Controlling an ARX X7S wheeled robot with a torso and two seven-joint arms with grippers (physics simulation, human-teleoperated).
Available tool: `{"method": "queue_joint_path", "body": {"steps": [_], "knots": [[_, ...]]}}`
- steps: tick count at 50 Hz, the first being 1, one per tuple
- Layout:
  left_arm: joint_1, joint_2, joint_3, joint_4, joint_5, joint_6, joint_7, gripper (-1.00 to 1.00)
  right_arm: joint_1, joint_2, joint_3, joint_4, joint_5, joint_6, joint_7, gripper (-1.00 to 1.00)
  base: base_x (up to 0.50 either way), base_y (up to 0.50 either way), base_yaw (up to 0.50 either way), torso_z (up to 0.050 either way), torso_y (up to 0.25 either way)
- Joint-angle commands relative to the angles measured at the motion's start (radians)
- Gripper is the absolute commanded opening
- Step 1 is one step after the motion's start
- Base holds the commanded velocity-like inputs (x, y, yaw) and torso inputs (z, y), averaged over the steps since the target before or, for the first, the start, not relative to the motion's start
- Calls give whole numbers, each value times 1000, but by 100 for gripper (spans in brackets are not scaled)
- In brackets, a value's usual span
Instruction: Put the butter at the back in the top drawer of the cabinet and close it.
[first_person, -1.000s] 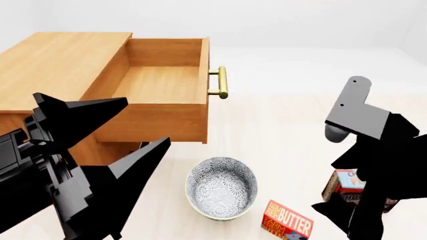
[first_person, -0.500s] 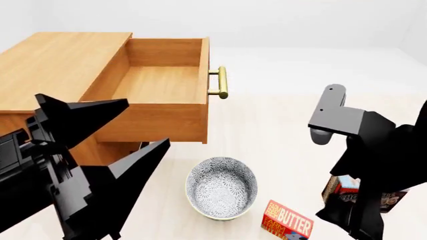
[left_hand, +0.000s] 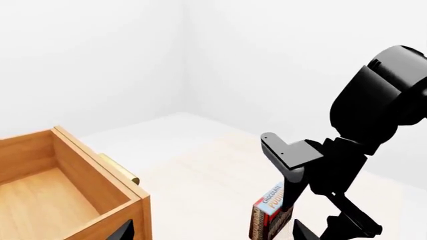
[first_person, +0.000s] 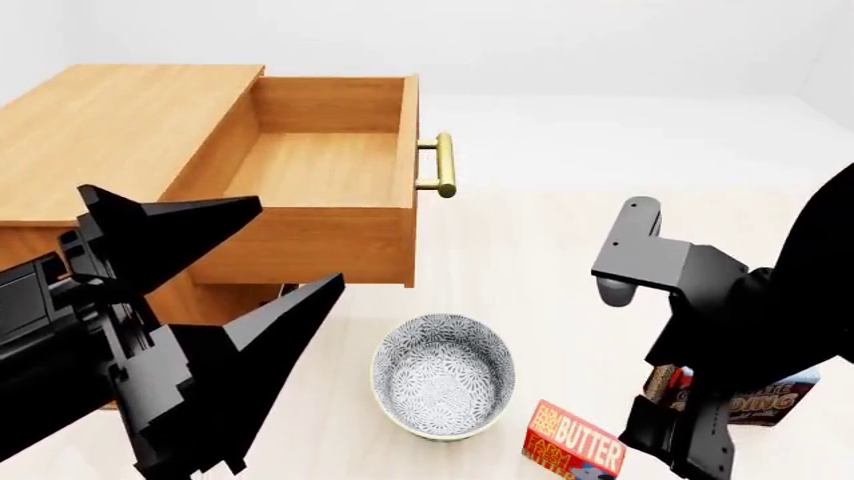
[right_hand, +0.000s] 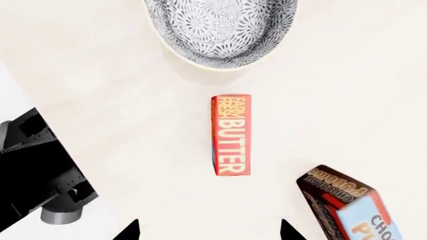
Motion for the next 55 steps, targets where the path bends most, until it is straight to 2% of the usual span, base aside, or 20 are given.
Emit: {"method": "queue_joint_path", "body": {"steps": [1,35,55], "knots": [[4,6,-2,-1,3,-2,-1,100,-39,-11,-27,6,-20,-22,17,100,0,0,0,0,0],[51,26,16,-8,54,15,-6,100,-172,-78,-105,111,-125,-81,85,100,0,0,0,0,0],[66,59,22,0,81,9,-29,100,-232,-80,-134,113,-149,-114,96,100,0,0,0,0,0]]}}
